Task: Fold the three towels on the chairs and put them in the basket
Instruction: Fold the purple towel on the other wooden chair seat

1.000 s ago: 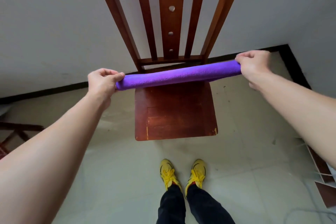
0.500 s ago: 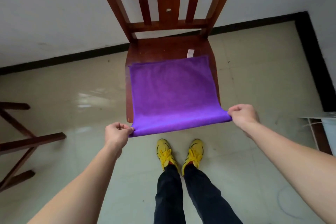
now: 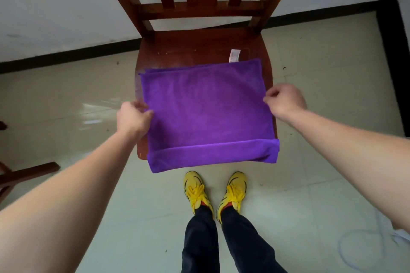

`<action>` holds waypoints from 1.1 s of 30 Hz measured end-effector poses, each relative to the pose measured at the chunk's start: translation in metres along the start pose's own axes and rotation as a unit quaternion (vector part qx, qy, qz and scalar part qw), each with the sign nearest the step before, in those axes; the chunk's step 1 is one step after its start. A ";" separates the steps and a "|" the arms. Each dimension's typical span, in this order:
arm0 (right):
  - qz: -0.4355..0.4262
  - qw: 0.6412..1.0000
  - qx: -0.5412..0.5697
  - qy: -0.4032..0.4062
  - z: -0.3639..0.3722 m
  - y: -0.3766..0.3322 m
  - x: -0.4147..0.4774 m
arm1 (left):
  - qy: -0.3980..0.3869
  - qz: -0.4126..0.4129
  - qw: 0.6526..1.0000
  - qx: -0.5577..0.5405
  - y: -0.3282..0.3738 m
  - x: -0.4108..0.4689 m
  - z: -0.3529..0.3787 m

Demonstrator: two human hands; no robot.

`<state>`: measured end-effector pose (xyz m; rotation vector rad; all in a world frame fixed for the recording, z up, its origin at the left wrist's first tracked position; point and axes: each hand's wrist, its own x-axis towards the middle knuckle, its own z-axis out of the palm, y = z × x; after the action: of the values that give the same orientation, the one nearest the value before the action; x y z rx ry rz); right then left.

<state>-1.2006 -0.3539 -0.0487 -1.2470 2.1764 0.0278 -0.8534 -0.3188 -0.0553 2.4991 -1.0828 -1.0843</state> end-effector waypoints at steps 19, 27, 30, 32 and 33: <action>-0.076 0.994 -0.006 0.075 0.001 -0.040 0.078 | 0.030 0.191 0.958 0.212 0.055 0.091 0.003; -0.087 0.996 -0.024 -0.008 0.004 -0.049 0.086 | -0.024 0.155 0.963 0.220 0.070 0.103 0.010; -0.092 0.995 -0.016 0.040 -0.002 -0.055 0.091 | 0.018 0.158 0.972 0.174 0.081 0.107 0.003; -0.095 0.993 -0.009 0.064 -0.006 -0.063 0.094 | 0.058 0.162 0.973 0.151 0.088 0.111 -0.001; -0.097 0.992 -0.006 0.075 -0.008 -0.066 0.095 | 0.080 0.159 0.973 0.145 0.091 0.113 -0.003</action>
<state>-1.1867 -0.4663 -0.0731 -1.5046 2.1717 -0.1377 -0.8494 -0.4629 -0.0742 2.4463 -1.6197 -0.6651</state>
